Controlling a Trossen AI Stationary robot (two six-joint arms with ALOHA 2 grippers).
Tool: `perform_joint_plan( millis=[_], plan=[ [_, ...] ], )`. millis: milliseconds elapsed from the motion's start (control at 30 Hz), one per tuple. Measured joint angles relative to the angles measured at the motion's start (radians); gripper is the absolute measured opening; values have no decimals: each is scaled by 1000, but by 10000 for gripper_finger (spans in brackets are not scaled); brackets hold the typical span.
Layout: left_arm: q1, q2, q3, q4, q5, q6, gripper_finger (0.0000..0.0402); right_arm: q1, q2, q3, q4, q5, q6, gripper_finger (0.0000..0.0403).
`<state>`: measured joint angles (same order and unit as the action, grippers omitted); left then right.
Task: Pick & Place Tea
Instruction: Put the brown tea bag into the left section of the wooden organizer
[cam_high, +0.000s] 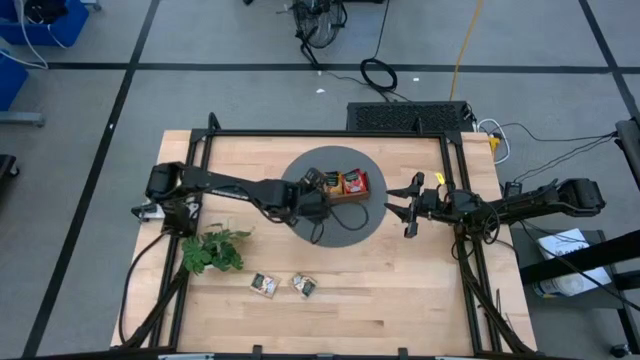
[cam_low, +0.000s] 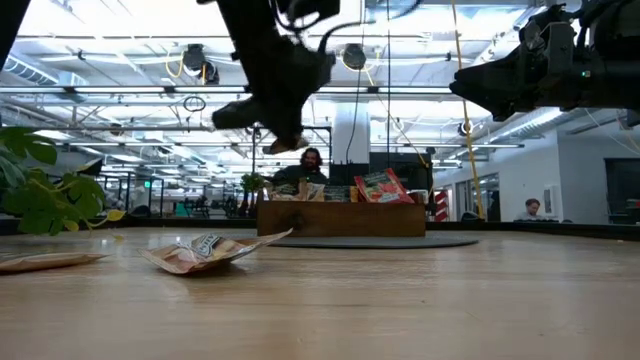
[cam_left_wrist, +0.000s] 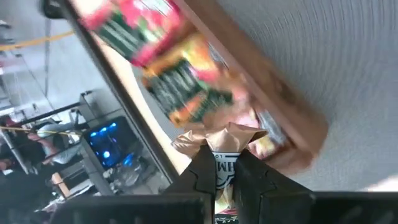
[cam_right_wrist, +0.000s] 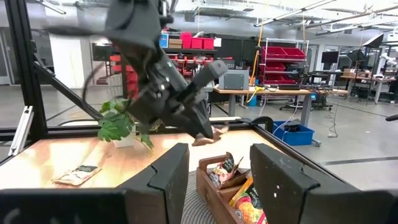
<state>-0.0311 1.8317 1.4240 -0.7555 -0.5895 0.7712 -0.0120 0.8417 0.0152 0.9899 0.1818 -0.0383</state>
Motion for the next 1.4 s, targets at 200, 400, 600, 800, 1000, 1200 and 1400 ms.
perform_joint_plan(
  millis=[200,400,600,800,1000,1200,1400],
  plan=[
    [30,16,-80,83,28,78,55,0,0,0,-3,0,0,155],
    [50,16,-172,239,44,111,99,0,0,0,0,0,0,155],
    [58,15,-210,307,-9,144,118,0,0,0,0,0,0,155],
    [58,14,-210,301,-60,100,147,0,0,0,0,0,0,155],
    [58,14,-210,279,-101,71,189,0,0,0,0,0,0,155],
    [58,14,-210,267,-195,38,229,0,0,0,-1,0,0,155],
    [50,14,-210,239,-339,23,249,0,0,0,0,0,0,155]
  ],
)
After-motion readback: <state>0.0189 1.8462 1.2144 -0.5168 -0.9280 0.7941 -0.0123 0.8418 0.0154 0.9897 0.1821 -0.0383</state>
